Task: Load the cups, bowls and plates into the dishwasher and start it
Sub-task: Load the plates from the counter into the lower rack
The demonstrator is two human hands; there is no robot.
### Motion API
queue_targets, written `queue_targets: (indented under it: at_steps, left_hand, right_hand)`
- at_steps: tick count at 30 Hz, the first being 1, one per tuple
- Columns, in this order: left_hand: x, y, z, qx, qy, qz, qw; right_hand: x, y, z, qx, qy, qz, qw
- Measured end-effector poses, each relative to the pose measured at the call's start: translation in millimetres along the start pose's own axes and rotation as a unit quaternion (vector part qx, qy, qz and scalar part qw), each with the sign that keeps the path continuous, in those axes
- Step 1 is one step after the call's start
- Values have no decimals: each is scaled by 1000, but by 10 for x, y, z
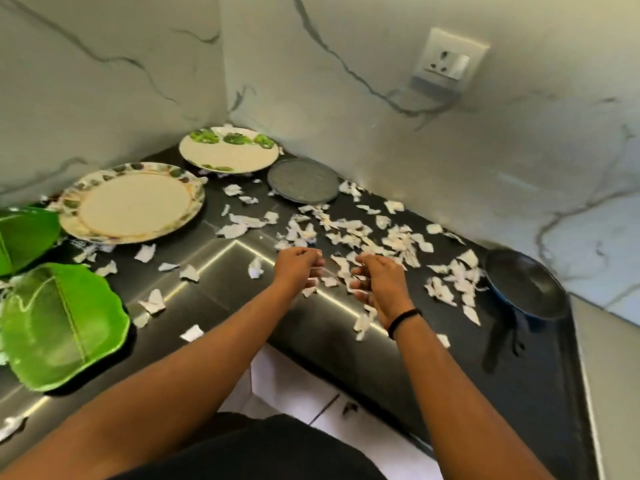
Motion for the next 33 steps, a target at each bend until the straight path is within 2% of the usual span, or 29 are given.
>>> queue_targets:
  at_steps: [8,12,15,21,30,33]
  left_hand:
    - [810,-1,-111,-58,33,-91,994]
    - [1143,26,-11,-90,50,-104,989]
    - [1449,164,-1,-97,88,-107,986]
    - [2178,450,1,-67,182,-95,976]
    - [2771,538,69,33,190,-113,975]
    - [2799,636,55,72,164,-107,978]
  right_hand:
    - [468,54,468,13,21,41,999]
    - [775,0,562,-3,31,40,999]
    - [1006,-43,650,31,43,54,997]
    - [1362,-2,747,49,24,74,996]
    - [1642,-112,511,58,12,82,995]
    - [1699,-146,398,72,31,90,993]
Point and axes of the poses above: each hand's wrist, its own x-axis towards the middle knuckle, its own z-axis out of the palm, y = z × x, the point moved 2 cm from there along x, towards the middle knuckle, and after that the axes turned 6 degrees about y, right-handed, at the moved point
